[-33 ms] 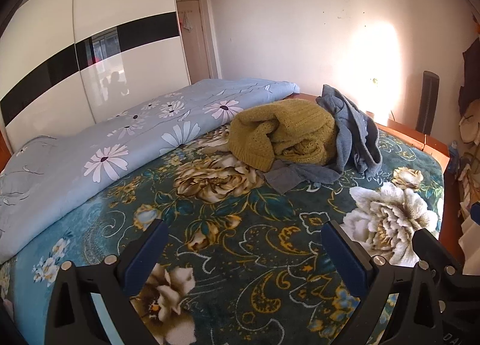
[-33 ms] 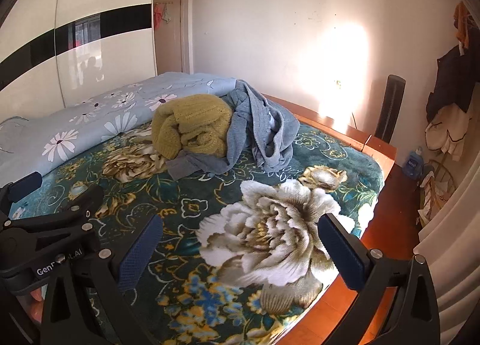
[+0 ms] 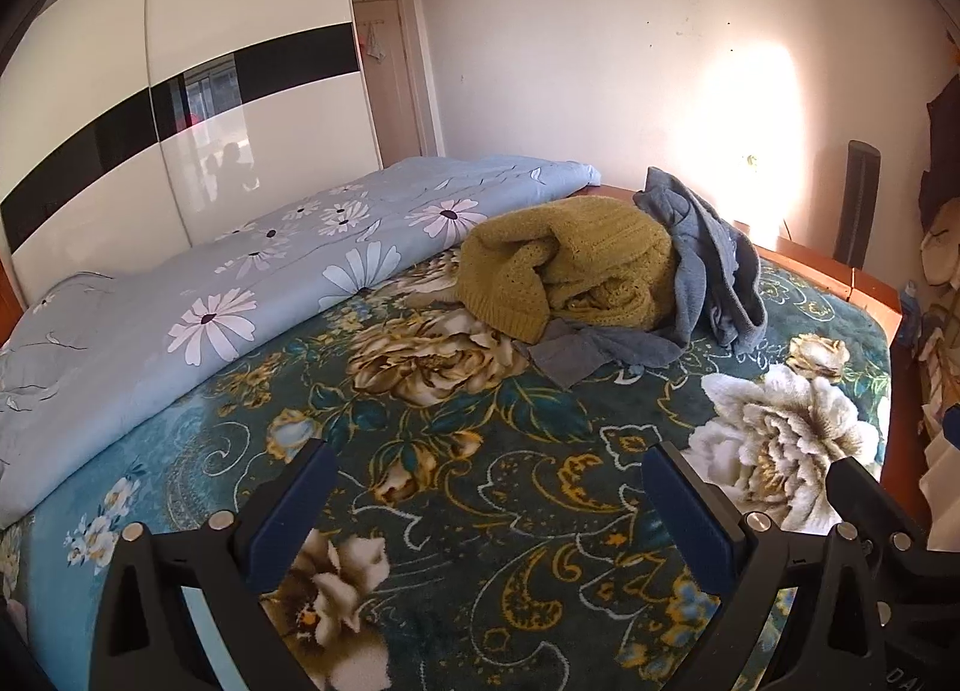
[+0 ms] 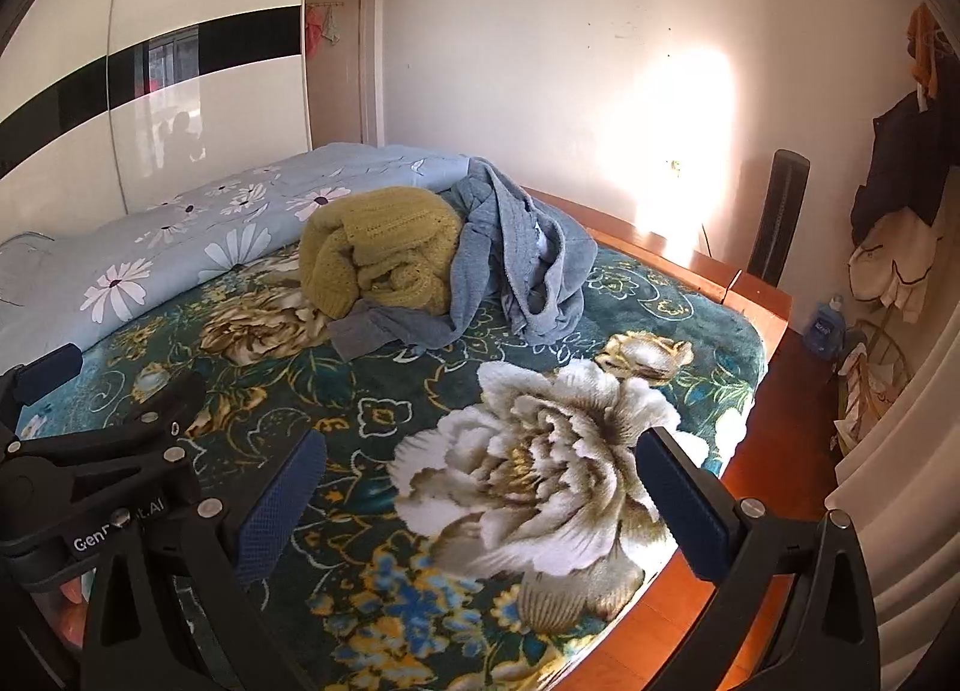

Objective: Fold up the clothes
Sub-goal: 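Move both tools toward the clothes pile on the bed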

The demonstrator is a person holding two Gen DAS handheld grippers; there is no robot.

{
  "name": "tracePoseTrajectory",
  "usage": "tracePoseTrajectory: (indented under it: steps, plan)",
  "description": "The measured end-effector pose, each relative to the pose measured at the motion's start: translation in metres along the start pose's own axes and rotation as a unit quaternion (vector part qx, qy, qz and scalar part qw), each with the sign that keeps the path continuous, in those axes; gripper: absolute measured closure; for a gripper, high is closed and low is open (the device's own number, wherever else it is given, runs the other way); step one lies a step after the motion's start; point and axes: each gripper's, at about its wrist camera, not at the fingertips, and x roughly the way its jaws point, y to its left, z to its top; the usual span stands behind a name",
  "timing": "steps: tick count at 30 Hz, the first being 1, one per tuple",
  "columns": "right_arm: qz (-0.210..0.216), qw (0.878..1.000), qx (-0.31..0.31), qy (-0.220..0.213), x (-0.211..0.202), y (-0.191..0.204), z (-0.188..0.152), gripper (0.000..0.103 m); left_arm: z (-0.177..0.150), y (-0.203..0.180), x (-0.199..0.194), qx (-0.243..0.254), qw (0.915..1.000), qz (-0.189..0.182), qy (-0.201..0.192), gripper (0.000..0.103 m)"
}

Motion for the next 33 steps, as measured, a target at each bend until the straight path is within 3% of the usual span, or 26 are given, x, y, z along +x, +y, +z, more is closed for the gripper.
tracePoseTrajectory:
  steps: [5,9,21,33]
  plan:
    - [0.013,1.0,0.005,0.006,0.007,-0.007,0.002,0.0,-0.002,-0.001,0.0,-0.006,0.9998,-0.007,-0.017,0.0]
    - [0.003,1.0,-0.003,-0.014,0.007,-0.005,-0.003,0.0,-0.003,-0.002,0.0,-0.01,0.9994,-0.013,-0.031,0.0]
    - [0.032,0.999,0.007,-0.041,0.0,-0.009,-0.011,0.0,-0.006,-0.005,-0.019,-0.014,0.9956,-0.014,-0.092,0.0]
    - [0.088,0.991,0.005,-0.098,-0.014,-0.006,-0.016,0.0,-0.01,0.0,-0.018,-0.043,0.9953,-0.031,-0.081,0.0]
